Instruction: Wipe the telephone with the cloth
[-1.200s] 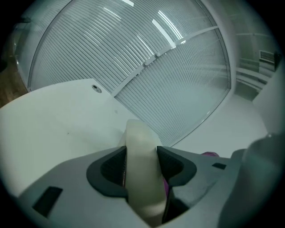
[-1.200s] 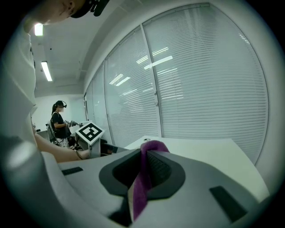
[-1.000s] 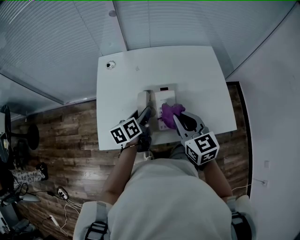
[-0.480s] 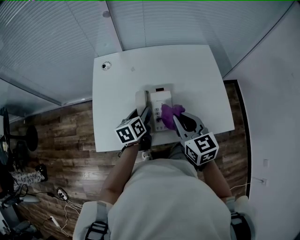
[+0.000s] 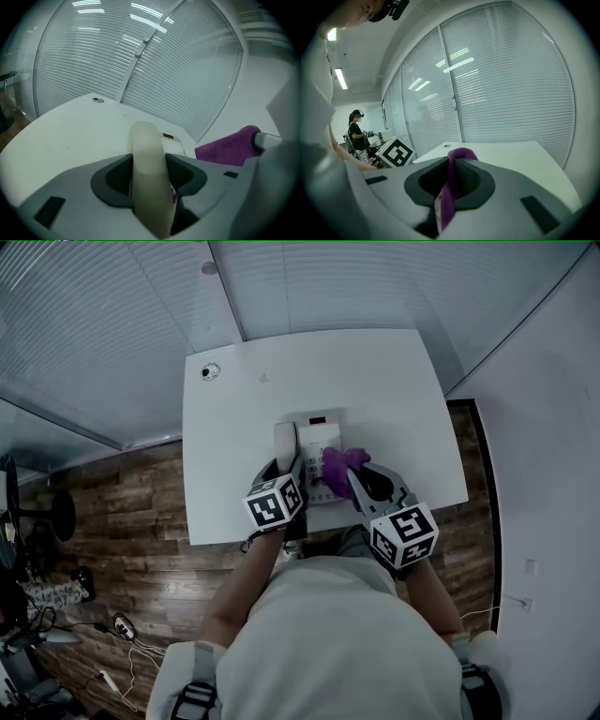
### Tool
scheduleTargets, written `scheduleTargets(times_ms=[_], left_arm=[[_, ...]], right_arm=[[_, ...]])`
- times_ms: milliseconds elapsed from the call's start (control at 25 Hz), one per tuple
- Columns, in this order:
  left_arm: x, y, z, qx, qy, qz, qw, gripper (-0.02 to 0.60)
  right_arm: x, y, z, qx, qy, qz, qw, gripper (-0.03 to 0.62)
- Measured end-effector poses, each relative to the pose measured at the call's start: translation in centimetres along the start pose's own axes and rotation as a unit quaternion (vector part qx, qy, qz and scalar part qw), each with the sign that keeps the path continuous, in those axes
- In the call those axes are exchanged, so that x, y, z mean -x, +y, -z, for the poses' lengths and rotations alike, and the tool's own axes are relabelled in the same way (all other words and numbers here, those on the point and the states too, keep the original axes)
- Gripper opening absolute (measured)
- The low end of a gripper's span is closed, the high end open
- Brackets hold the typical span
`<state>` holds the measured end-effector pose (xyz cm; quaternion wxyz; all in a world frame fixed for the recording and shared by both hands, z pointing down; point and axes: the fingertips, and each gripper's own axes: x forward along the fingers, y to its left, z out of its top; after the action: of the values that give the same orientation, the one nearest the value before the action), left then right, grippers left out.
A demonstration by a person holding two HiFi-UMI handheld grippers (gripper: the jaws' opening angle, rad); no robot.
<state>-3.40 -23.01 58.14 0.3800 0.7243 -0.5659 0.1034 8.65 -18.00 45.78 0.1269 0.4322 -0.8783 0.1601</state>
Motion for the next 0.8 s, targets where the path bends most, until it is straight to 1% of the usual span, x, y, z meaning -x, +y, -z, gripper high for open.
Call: scheduleTargets(times_ms=[80,160,280,320,480,800], left_arm=[[-0.1,-0.2,0.1,-0.018,-0.001,-0.012,0.9998,0.221],[-0.1,-0.5,0.3,-0.045,0.003,-0.025,0.9987,0.221],[-0.2,-1.0,0.6,-0.078,0.013,-0.025,0.9965,0.223],[-0.2,-1.1,0.7,-0.080,0.014,-0.020,0.9965,0.227],[0.1,-1.1,0.4,-0.062,0.013,0.000,0.9980,0.264],[1.5,-0.3,-0.9,-0.040,0.001,0.015,0.9991,0.265]], right_arm=[[0.0,0.0,0.0,-0.001,-0.001,-0.001,1.000,0.044],[-0.1,0.1,-0.1,-0.002,-0.002,-0.004,1.000,0.044],[-0.1,0.4,-0.1,-0.002,-0.004,-0.007,1.000,0.044],[-0.1,0.4,-0.1,-0.002,-0.005,-0.007,1.000,0.044],[-0.1,0.6,-0.2,-0.002,-0.006,-0.005,1.000,0.044],[-0.4,1.2,-0.5,-0.001,-0.006,0.002,1.000,0.044]])
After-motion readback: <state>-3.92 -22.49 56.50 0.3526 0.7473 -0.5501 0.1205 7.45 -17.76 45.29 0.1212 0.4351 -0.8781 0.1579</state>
